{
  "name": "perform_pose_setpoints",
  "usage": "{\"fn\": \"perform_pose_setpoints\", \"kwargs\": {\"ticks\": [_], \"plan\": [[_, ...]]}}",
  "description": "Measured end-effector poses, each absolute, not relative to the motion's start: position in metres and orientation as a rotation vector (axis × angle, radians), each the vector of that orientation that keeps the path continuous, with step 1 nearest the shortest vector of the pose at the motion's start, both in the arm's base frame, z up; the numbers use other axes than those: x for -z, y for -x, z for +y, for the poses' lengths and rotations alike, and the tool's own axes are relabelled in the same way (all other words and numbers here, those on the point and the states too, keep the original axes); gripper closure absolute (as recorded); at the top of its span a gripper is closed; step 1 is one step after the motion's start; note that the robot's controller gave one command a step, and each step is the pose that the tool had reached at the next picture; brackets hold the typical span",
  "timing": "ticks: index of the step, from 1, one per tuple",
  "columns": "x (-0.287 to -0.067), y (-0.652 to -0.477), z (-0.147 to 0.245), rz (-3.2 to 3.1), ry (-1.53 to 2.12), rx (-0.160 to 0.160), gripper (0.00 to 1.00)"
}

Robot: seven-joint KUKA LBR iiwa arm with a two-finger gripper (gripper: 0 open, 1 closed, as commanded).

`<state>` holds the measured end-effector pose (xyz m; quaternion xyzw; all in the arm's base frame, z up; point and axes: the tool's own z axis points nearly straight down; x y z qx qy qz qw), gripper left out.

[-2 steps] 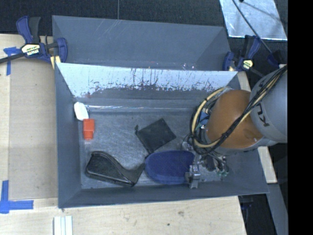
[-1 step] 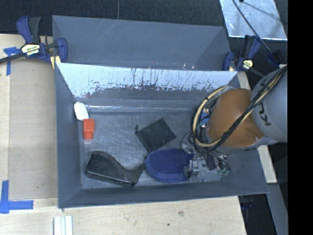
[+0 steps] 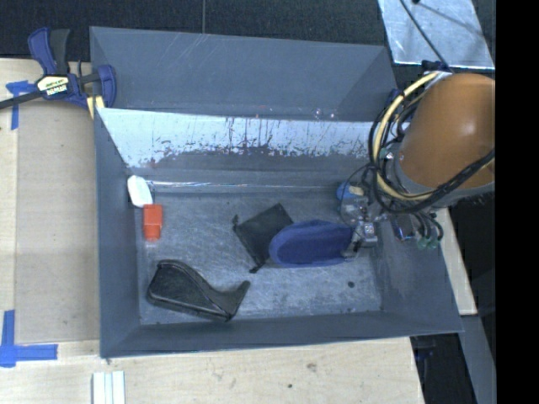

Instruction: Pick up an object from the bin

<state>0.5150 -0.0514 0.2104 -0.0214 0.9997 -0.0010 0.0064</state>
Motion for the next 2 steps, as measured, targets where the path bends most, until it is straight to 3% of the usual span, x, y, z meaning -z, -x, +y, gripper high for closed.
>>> {"fn": "perform_pose_setpoints", "kwargs": {"ticks": [1, 2], "plan": [[-0.077, -0.515, -0.048, 3.117, 0.236, 0.006, 1.00], [-0.218, -0.508, -0.054, 3.123, 0.206, 0.004, 1.00]]}}
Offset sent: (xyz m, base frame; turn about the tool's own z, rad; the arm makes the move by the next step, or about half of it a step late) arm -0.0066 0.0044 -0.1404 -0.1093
